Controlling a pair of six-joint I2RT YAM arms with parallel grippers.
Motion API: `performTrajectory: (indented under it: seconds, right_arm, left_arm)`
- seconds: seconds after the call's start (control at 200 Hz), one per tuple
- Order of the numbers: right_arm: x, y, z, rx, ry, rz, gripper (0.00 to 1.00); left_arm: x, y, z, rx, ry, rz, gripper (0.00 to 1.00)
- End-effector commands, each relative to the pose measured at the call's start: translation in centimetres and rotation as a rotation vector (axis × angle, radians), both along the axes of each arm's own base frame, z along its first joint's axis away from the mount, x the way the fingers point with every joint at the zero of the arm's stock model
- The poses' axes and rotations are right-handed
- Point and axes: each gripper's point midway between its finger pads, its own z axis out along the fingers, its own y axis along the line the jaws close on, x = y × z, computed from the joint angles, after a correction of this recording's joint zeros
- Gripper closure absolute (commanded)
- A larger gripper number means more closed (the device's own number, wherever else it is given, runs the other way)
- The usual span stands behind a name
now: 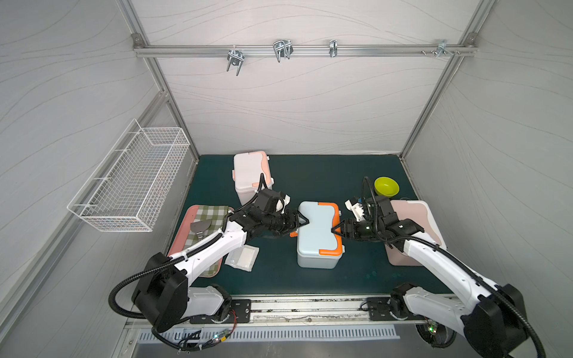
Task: Open first aid kits and take out gauze
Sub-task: Open the lid of the first aid kit.
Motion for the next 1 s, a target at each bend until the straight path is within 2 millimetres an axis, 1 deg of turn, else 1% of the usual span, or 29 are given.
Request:
performTrajectory:
  seconds: [0.0,0.14,0.26,0.35,0.475,0.54,0.675,0.81,0.89,0.996]
  right_arm:
    - [-1.1,1.2,-0.2,0.011,0.027,0.063,0.44]
    - [-0.8,0.1,-0.3,-0.046,0.011,0.022,0.4]
    - [-0.6,-0.3,0.1,-0.048,-0.005,0.002,0.32]
    - [-0.8,-0.1,0.6,-0.024,-0.007,0.013,0.28]
    - [-0.9,0.7,1.2,0.033,-0.005,0.039,0.27]
    - [-0.9,1.0,1.4,0.05,0.003,0.05,0.27]
    - [-0.8,1.2,1.9,0.053,-0.004,0.055,0.25]
    - [-0.2,0.2,2.6,0.02,-0.016,0.024,0.22]
    - [0.1,-0.8,3.1,-0.007,-0.04,-0.009,0.13]
    - [0.2,-1.1,3.7,0.01,-0.046,-0.014,0.1]
  left_arm:
    - [-0.5,-2.9,6.7,-0.249,-0.127,-0.117,0.3]
    - [-0.4,-2.8,7.2,-0.294,-0.121,-0.114,0.3]
    - [-0.3,-2.7,7.8,-0.333,-0.121,-0.106,0.3]
    - [-0.3,-2.7,8.2,-0.353,-0.121,-0.11,0.3]
    - [-0.2,-2.8,8.8,-0.374,-0.124,-0.113,0.3]
    - [-0.2,-2.8,8.9,-0.373,-0.124,-0.111,0.3]
    - [-0.2,-2.6,9.1,-0.376,-0.126,-0.104,0.3]
    - [-0.3,-2.4,9.5,-0.385,-0.129,-0.094,0.3]
    - [-0.4,-2.4,9.8,-0.393,-0.131,-0.094,0.3]
    - [-0.2,-2.5,10.0,-0.406,-0.128,-0.093,0.3]
